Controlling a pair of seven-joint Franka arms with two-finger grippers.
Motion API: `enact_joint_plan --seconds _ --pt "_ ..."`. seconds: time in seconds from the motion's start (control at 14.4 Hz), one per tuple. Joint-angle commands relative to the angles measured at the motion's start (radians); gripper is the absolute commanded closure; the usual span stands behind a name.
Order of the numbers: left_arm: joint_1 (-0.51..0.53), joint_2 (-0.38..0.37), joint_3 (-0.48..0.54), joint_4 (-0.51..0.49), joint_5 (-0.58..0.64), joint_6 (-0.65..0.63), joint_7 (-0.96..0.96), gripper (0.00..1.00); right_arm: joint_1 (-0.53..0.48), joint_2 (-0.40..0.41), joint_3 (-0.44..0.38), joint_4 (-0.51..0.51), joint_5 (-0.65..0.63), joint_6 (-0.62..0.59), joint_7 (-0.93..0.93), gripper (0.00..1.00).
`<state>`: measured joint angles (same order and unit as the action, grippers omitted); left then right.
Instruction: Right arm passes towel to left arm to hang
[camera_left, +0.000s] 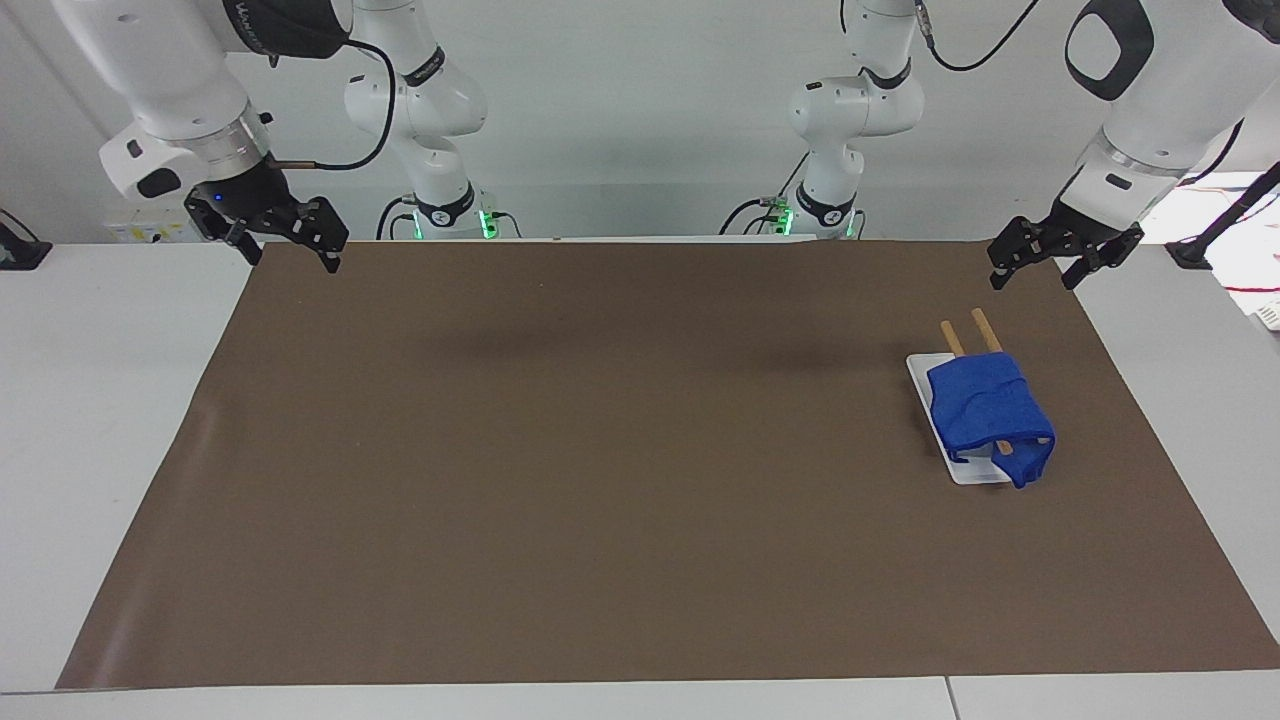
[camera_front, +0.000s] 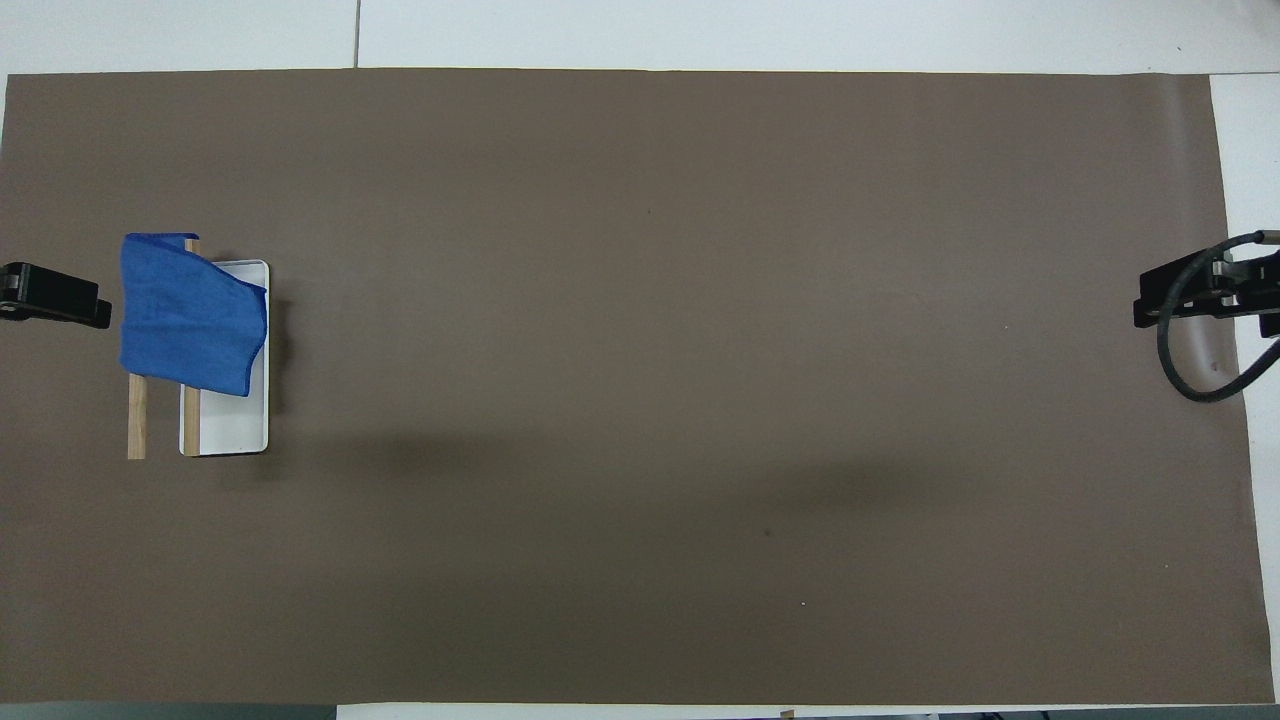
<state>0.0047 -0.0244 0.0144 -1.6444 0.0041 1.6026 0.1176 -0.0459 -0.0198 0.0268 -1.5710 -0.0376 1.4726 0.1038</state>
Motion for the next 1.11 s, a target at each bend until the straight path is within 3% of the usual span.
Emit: enact_joint_plan --seconds 0.0,1.04 --pt "-0.002 -0.012 0.006 -0.008 -0.009 -0.009 0.014 0.0 -0.015 -0.026 0.007 -0.034 0.007 0.025 -0.026 0.0" --pt "-0.002 -0.012 0.006 -0.008 -0.009 -0.009 0.014 0.0 -0.011 -0.025 0.007 -0.029 0.007 0.017 -0.067 0.0"
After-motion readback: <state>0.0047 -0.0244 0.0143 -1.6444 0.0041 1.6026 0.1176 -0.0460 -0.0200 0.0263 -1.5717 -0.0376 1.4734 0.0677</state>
